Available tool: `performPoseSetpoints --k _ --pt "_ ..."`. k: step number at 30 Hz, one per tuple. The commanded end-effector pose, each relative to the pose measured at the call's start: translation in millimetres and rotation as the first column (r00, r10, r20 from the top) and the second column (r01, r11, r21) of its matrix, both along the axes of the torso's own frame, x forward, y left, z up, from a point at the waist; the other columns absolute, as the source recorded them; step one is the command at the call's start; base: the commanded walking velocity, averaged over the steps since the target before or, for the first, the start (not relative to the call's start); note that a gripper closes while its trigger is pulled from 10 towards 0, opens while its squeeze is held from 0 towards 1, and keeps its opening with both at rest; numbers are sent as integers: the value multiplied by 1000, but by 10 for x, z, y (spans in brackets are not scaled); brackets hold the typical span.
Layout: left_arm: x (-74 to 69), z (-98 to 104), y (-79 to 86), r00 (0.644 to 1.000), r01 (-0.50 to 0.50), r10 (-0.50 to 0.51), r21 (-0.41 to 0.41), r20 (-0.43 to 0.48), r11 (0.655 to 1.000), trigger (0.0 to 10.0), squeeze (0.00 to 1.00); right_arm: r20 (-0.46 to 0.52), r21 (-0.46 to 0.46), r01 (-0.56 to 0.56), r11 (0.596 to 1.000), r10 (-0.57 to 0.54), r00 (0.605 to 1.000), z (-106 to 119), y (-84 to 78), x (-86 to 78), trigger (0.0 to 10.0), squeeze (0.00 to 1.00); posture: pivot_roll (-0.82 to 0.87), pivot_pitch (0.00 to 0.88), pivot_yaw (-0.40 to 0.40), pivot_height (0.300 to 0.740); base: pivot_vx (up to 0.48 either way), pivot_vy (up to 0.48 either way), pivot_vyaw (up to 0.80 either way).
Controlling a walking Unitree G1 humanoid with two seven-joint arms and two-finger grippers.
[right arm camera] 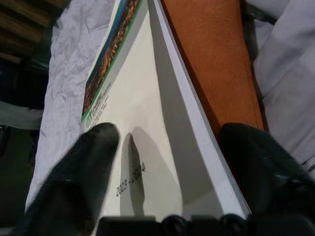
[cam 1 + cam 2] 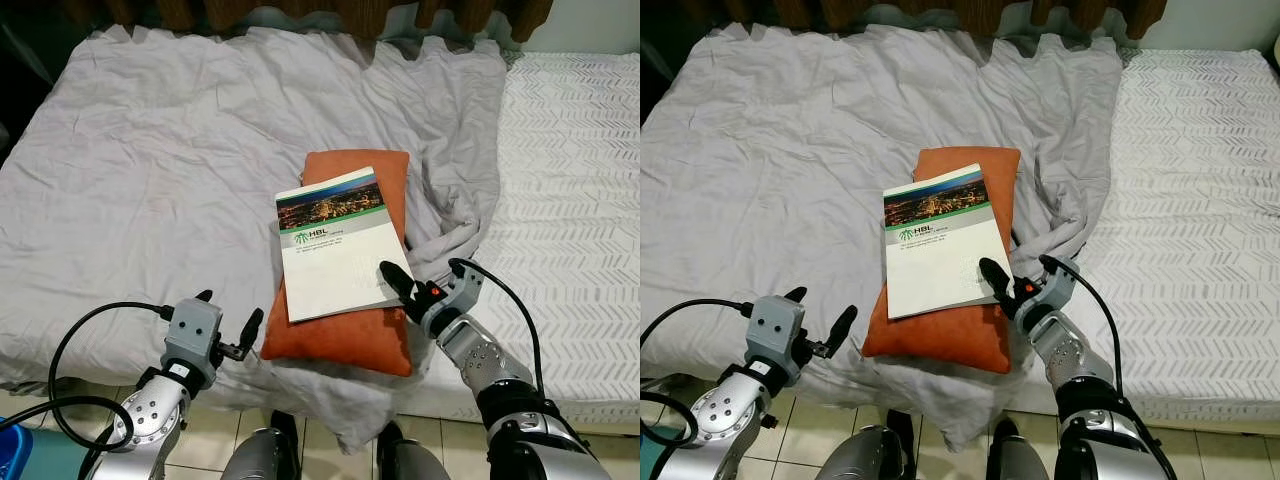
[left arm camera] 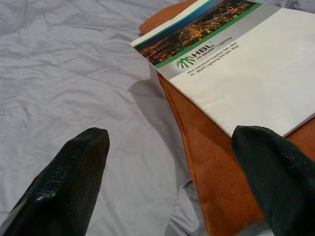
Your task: Clean up the room
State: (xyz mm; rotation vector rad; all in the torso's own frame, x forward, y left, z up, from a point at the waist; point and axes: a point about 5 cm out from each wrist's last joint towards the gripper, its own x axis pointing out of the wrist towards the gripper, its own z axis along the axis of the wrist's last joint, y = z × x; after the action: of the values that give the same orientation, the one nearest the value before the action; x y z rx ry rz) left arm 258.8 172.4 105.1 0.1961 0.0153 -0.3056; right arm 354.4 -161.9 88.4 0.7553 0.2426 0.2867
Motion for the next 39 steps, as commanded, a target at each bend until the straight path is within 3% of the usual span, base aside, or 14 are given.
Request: performPoseSetpoints --k 1,15,26,31,33,34,36,39 --pt "-32 -30 8 1000 1 -1 7 -21 1000 10000 0 -17 13 7 1000 -6 1000 -50 -22 -24 0 0 36 334 23 740 0 0 0" --pt "-29 -34 -4 1000 3 -3 6 -23 1000 10000 0 -28 15 -25 1000 25 999 -82 2 -41 0 0 35 338 20 740 0 0 0" --pt "-5 -51 -35 1000 11 -10 6 -25 1000 10000 0 16 45 18 999 -19 1000 47 -68 11 0 0 29 320 18 740 0 0 0" --pt "45 -59 -62 1000 15 -15 8 -21 1000 10000 0 154 -2 91 996 -90 984 397 -182 124 0 0 27 283 17 740 0 0 0" --pt "45 -59 -62 1000 15 -15 8 -21 1000 10000 0 154 -2 91 996 -90 984 397 -182 124 0 0 27 283 17 740 0 0 0" --pt "75 -60 -97 1000 18 -18 13 -15 1000 10000 0 243 -24 142 990 -132 961 644 -259 179 0 0 20 247 16 740 0 0 0" --pt "121 -58 -150 1000 22 -22 7 -8 1000 10000 0 334 -63 195 979 -163 928 889 -337 219 0 0 15 216 16 740 0 0 0" --pt "191 -47 -222 1000 28 -28 -16 -2 999 10000 0 437 -174 280 944 -181 881 1105 -417 227 0 0 6 167 18 740 0 0 0"
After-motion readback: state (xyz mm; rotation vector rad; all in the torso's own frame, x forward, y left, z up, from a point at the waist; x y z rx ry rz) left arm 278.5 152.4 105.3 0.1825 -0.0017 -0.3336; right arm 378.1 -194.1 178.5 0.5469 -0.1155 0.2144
